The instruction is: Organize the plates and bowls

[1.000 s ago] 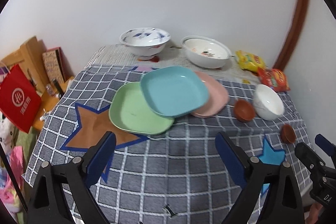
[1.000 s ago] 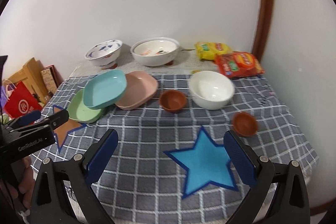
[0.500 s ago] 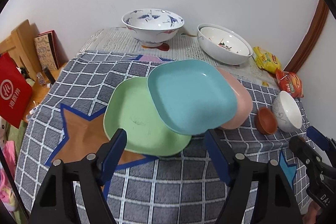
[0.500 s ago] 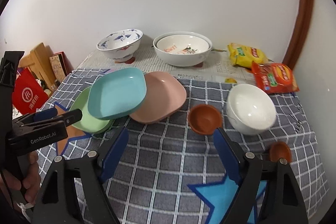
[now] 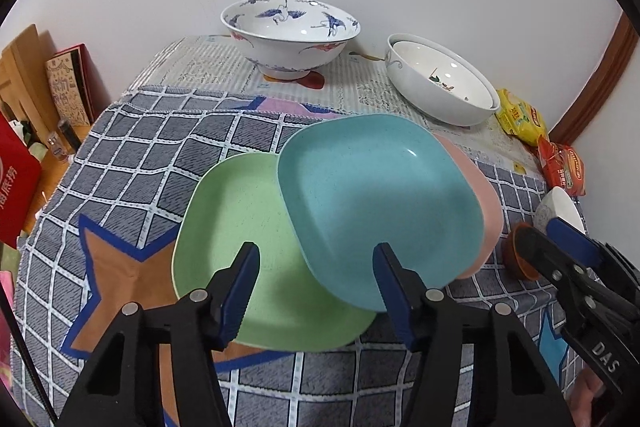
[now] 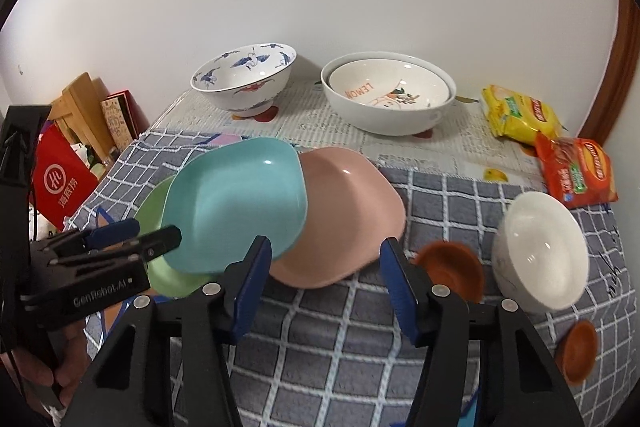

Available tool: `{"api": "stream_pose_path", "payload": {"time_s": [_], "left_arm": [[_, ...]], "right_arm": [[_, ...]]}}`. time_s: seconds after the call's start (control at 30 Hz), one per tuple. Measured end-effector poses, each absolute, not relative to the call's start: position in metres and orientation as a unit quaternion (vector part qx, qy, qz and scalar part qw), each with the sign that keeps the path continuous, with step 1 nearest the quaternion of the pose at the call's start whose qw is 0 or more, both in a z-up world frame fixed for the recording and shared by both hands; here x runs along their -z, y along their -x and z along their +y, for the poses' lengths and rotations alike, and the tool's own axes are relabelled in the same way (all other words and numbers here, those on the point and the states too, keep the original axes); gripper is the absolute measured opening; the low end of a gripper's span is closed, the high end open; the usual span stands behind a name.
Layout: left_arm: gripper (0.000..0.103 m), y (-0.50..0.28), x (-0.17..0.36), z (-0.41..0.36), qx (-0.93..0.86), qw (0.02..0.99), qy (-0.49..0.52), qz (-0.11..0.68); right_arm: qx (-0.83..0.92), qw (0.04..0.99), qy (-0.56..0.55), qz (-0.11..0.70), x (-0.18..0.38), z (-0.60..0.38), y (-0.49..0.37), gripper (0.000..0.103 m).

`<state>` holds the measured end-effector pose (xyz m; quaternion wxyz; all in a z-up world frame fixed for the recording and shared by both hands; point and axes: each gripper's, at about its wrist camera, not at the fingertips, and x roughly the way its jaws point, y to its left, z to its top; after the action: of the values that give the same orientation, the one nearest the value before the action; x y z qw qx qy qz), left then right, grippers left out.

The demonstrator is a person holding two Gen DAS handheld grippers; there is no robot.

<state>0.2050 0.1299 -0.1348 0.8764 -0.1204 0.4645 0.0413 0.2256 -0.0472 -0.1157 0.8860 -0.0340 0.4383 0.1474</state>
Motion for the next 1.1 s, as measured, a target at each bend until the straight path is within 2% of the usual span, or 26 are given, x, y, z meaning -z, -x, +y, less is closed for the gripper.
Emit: {"api": "stream_pose_path", "payload": {"time_s": [0.07, 0.37, 0.47, 0.6, 0.77, 1.1], "left_arm": [[0.054, -0.21, 0.138, 0.132, -0.038, 0.874, 0.126, 0.467], [0.047, -0.229, 0.153, 0.14, -0.031, 0.867, 0.145, 0.475], [0.04, -0.235, 0.158, 0.141, -0.031, 0.865, 0.145, 0.479], [0.026, -0.24, 0.164, 0.141, -0.025, 0.861, 0.146, 0.486], [0.016, -0.239, 0.163, 0.144, -0.029, 0.864, 0.148, 0.48], [0.014, -0.225, 0.14, 0.156, -0.028, 0.872, 0.149, 0.466]], "right_arm": [[-0.154, 0.883, 0.034, 0.441, 0.121, -0.042, -0.236, 0.051], [-0.158, 0.875, 0.028, 0.458, 0.147, -0.026, -0.28, 0.044], [-0.168, 0.867, 0.019, 0.468, 0.156, -0.023, -0.288, 0.036], [-0.178, 0.856, 0.012, 0.486, 0.168, -0.021, -0.294, 0.013], [-0.182, 0.852, 0.017, 0.491, 0.172, -0.02, -0.288, 0.008], [-0.182, 0.857, 0.014, 0.482, 0.153, -0.015, -0.26, 0.009]]}}
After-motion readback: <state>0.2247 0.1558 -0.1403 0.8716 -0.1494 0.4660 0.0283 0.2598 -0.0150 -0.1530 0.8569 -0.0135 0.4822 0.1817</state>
